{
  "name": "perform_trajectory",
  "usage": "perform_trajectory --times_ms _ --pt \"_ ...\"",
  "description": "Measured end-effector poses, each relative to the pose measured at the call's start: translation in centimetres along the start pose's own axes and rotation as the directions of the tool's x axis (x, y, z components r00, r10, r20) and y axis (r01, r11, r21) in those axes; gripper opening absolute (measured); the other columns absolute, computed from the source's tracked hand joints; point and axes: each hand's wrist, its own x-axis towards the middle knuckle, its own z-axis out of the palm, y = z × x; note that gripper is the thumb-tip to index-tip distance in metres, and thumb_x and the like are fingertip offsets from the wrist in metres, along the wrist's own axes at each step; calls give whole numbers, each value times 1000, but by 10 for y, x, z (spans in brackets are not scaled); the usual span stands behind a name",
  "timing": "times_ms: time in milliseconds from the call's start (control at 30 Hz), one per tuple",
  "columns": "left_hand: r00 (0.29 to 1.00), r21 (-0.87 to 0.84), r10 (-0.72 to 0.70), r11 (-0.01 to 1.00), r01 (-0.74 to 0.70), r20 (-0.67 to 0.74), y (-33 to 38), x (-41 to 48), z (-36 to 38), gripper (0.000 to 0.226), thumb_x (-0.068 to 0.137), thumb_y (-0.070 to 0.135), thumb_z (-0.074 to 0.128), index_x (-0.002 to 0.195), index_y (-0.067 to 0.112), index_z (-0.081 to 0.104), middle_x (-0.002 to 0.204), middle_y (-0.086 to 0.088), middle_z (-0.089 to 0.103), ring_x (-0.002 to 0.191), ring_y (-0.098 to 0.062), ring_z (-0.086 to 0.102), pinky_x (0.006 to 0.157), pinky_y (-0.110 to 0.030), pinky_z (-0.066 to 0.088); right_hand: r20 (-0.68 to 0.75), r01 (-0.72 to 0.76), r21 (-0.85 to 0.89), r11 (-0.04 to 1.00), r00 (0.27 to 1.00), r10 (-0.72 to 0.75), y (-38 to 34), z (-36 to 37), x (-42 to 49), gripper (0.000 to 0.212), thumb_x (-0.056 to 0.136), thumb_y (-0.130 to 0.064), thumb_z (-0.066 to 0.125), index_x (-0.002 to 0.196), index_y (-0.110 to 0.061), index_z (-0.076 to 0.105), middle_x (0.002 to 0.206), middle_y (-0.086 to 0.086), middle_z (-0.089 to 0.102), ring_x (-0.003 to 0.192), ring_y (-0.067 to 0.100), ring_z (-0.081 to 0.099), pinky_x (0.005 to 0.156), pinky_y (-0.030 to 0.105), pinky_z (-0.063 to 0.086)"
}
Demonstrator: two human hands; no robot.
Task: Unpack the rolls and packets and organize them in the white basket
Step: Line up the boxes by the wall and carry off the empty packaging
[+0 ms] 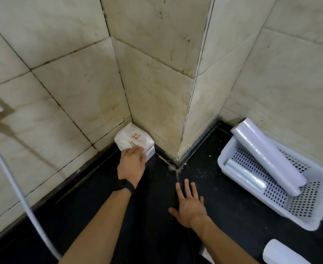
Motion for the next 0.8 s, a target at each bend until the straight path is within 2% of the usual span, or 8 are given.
perform_trajectory --times_ms 67,167,267,367,500,667,733,800 --pt "1000 -20 -9 1000 9 -17 6 -18 -6 45 94 20 62 137 11 55 142 -12 54 131 -31 45 105 -42 44 25 12 4 1000 1000 -13 4 -13 -2 91 96 -60 47 160 -27 -8 166 4 -24 153 29 -19 123 56 12" --pt "999 -85 0 996 -3 -36 14 -54 -10 46 92 14 62 138 17 55 143 -9 52 131 -28 44 103 -39 44 13 69 153 986 997 -71 13 -41 -16 69 100 -55 45 159 -27 24 170 8 6 156 25 3 125 41 13" --pt "998 -161 57 986 -50 37 29 -99 -5 42 94 18 59 136 24 57 140 0 53 131 -18 43 104 -30 40 -221 147 378 914 973 -66 43 -42 -59 49 102 -42 50 149 -29 48 163 4 33 153 20 22 119 23 13" --pt "976 -204 139 973 -104 167 60 -148 11 40 94 23 58 134 27 57 138 3 55 129 -14 45 105 -28 41 -399 185 521 833 916 47 84 -20 -125 40 100 -38 56 140 -34 57 154 -8 46 148 10 30 115 18 17" --pt "874 -205 319 944 -258 367 112 -212 42 44 95 44 50 137 32 54 145 8 49 135 -12 40 111 -29 34 -505 71 595 801 808 304 153 27 -209 42 94 -36 65 135 -33 61 144 -18 50 140 7 38 112 22 28" --pt "666 -46 484 827 -561 567 165 -252 67 84 82 77 36 153 34 27 163 5 20 152 -14 8 123 -40 -2 -540 -174 498 849 704 461 246 66 -271 76 83 -35 78 147 -12 46 160 11 36 148 30 28 121 45 28" --pt "554 49 497 714 -698 668 180 -254 70 95 77 78 44 157 34 15 165 5 11 152 -16 -2 122 -47 -6 -468 -308 414 857 735 490 278 75 -277 109 75 -47 81 159 -17 18 167 16 9 153 34 7 123 52 16" --pt "477 117 461 616 -779 748 197 -256 72 94 81 55 59 157 33 9 164 3 17 152 -21 7 121 -52 -1 -328 -418 364 832 779 535 306 82 -278 131 69 -54 81 158 -31 -13 167 10 -17 154 30 -14 122 57 6"
